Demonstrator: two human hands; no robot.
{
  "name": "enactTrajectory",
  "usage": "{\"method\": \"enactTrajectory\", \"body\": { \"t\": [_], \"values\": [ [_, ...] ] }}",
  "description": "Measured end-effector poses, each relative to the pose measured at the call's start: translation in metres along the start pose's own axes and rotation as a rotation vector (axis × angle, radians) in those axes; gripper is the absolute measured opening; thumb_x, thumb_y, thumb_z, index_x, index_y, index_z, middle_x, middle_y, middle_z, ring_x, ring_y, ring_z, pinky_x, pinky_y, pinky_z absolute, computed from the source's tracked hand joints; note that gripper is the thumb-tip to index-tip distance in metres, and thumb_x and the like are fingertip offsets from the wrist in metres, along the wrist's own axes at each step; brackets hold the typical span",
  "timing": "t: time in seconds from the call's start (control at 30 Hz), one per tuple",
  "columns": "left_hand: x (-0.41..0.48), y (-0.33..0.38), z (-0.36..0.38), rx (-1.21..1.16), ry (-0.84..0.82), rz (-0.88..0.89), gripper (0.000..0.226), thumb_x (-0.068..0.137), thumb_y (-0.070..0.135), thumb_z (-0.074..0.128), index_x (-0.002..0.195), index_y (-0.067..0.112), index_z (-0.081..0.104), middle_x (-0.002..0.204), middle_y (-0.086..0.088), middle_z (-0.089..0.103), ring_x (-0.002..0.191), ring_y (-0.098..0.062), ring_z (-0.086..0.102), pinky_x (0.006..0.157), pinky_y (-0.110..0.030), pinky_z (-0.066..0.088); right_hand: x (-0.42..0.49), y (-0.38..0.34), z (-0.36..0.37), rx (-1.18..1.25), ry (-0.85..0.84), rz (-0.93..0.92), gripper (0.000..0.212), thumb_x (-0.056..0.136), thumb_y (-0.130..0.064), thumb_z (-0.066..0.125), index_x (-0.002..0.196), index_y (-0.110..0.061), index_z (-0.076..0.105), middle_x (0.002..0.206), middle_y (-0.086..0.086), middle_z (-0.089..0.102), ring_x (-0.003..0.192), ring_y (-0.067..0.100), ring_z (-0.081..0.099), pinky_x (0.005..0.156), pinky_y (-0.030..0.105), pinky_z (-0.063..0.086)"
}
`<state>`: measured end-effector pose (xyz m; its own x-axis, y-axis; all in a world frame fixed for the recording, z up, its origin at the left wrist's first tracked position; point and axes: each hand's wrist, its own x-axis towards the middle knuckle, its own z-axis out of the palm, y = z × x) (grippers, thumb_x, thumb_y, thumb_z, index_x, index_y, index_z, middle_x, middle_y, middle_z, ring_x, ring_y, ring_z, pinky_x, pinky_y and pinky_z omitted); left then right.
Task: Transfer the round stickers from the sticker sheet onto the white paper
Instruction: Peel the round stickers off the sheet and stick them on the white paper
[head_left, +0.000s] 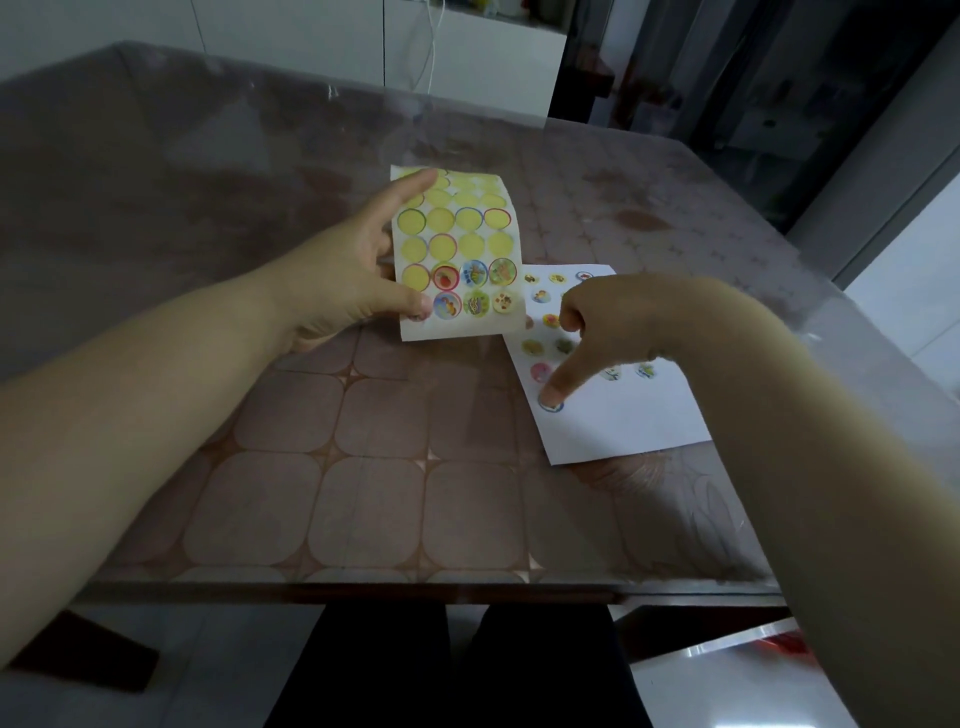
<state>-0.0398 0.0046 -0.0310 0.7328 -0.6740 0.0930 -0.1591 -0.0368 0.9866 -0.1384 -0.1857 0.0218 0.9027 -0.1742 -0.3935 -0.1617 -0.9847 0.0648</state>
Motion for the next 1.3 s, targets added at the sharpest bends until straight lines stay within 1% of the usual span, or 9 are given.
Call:
{"method": "enactTrajectory", "body": {
  "t": [0.1,0.2,0.3,0.4,0.57,0.77,0.9,1.13,1.3],
  "values": [
    [-0.001,0.0,0.0,0.014,-0.009,0.0,0.103,0.058,-0.007,0.067,0.141,0.036,0.023,0.124,0.003,0.056,0.104,-0.014,0.064,0.08,-0.03,0.055,-0.004,0.003,-0.002,-0.039,-0.005,-0.059,0.064,0.059,-0.067,0.068,0.097,-0.018,0.053,0.085,-0.005,0.052,0.069,0.011,0.045,0.058,0.024,0.032],
    [0.0,0.001,0.002,0.043,-0.016,-0.005,0.103,0.064,-0.017,0.067,0.14,0.037,0.023,0.126,0.001,0.056,0.105,-0.015,0.063,0.085,-0.031,0.054,-0.011,0.006,-0.008,0.196,0.144,-0.221,0.036,0.064,-0.056,0.07,0.075,-0.028,0.05,0.067,-0.009,0.049,0.055,0.008,0.045,0.054,0.023,0.037],
    [-0.001,0.002,0.005,0.023,-0.006,-0.003,0.097,0.071,-0.023,0.059,0.139,0.036,0.024,0.126,-0.002,0.056,0.105,-0.015,0.063,0.087,-0.033,0.052,0.001,-0.005,-0.003,0.409,0.473,-0.366,0.015,0.078,-0.03,0.07,0.074,-0.027,0.056,0.06,-0.01,0.044,0.047,0.0,0.04,0.05,0.013,0.035],
    [-0.001,0.002,0.007,0.008,-0.011,-0.018,0.099,0.069,-0.024,0.059,0.141,0.035,0.024,0.12,-0.007,0.06,0.101,-0.019,0.065,0.086,-0.035,0.053,0.02,-0.023,0.02,0.476,0.745,-0.393,0.006,0.08,-0.024,0.067,0.084,-0.024,0.064,0.071,-0.015,0.044,0.058,-0.004,0.042,0.056,0.009,0.034],
    [0.0,0.003,0.007,0.025,-0.052,-0.005,0.101,0.069,-0.021,0.063,0.141,0.038,0.023,0.115,-0.011,0.064,0.099,-0.026,0.065,0.088,-0.04,0.052,0.038,-0.032,0.038,0.583,0.962,-0.414,0.02,0.073,-0.033,0.069,0.088,-0.02,0.071,0.076,-0.018,0.043,0.067,0.002,0.042,0.073,0.043,0.047],
    [0.0,0.003,0.013,0.088,-0.026,0.005,0.092,0.074,-0.014,0.063,0.14,0.037,0.025,0.101,-0.013,0.067,0.083,-0.021,0.067,0.077,-0.032,0.052,0.04,-0.032,0.041,0.528,1.011,-0.449,0.008,0.072,-0.024,0.068,0.077,-0.018,0.071,0.078,-0.001,0.062,0.074,0.017,0.052,0.072,0.048,0.045],
    [0.001,0.003,0.015,0.139,0.033,0.032,0.088,0.076,-0.016,0.06,0.14,0.034,0.027,0.094,-0.001,0.061,0.066,-0.008,0.065,0.071,-0.027,0.051,0.037,-0.031,0.039,0.65,0.942,-0.452,0.005,0.076,-0.022,0.067,0.076,-0.019,0.07,0.07,-0.018,0.056,0.071,0.004,0.048,0.074,0.029,0.041],
    [0.0,0.001,0.016,0.105,0.007,0.023,0.088,0.077,-0.015,0.058,0.142,0.032,0.023,0.089,-0.002,0.067,0.065,-0.008,0.065,0.062,-0.02,0.049,0.028,-0.032,0.038,0.871,0.772,-0.427,0.012,0.078,-0.014,0.07,0.072,-0.023,0.067,0.075,-0.017,0.058,0.065,-0.009,0.048,0.062,0.008,0.039],
    [-0.001,0.001,0.018,0.094,-0.016,0.053,0.09,0.076,-0.017,0.056,0.142,0.033,0.022,0.09,-0.021,0.066,0.074,-0.021,0.064,0.067,-0.026,0.054,0.024,-0.033,0.037,0.881,0.753,-0.403,0.01,0.08,-0.013,0.068,0.074,-0.021,0.067,0.075,-0.011,0.061,0.064,-0.018,0.046,0.052,-0.002,0.036]
  ]
}}
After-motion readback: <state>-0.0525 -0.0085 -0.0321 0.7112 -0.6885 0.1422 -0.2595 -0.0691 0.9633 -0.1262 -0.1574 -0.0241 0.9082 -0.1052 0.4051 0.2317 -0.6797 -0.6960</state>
